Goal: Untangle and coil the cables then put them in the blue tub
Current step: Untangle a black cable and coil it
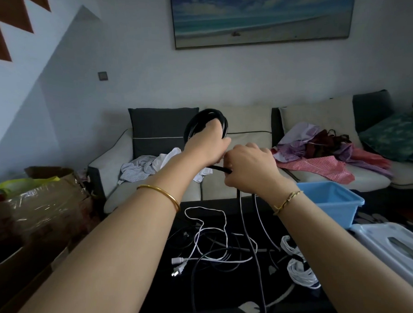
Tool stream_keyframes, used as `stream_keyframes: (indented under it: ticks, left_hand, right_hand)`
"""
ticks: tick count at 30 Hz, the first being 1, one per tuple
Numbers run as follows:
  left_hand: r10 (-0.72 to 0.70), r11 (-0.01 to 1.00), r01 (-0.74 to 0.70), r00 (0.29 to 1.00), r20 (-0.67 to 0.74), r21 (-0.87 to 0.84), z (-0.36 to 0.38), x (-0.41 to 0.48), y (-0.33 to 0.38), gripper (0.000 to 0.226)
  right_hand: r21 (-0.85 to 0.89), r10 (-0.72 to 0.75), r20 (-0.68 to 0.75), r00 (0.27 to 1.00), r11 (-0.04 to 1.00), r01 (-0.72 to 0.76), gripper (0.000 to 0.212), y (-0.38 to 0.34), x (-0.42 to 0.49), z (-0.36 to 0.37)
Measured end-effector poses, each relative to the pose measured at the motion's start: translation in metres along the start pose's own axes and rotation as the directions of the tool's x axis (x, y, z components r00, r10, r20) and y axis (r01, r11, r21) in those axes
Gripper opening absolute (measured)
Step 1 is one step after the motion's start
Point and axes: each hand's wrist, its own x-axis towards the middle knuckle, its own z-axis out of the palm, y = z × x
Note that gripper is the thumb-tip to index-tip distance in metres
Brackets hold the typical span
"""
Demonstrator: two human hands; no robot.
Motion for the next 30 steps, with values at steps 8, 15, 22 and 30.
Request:
stream_keyframes:
  ticks: [8, 15, 22, 30]
  left_hand:
    - [-0.158, 0.957, 0.051, 0.918, -0.363, -0.287, -0.006, 0.004, -0.013, 0.017]
    - [-0.068, 0.998, 0.067, 0.997, -0.040, -0.014, -0.008, -0.004, -0.022, 0.016]
    - [-0.033, 0.908, 0.197, 0.914, 0.404, -0.370, -0.019, -0.017, -0.023, 0.034]
    - [-0.080, 0.986, 0.137, 0.888, 0.452, -0.095, -0.017, -0.019, -0.040, 0.035]
  right_hand:
    - [-0.034, -0.089, -0.035, 0.995, 0.996, 0.088, 0.009, -0.004, -0.002, -0.002]
    - [0.075, 0.075, -0.223, 0.972, 0.995, -0.060, 0.019, 0.007, 0.011, -0.004]
    - [0.083, 0.107, -0.218, 0.970, 0.992, -0.091, 0.016, 0.018, 0.016, -0.009]
    - [0.243, 0.084, 0.086, 0.993, 0.965, -0.102, 0.059, 0.038, 0.030, 0.019]
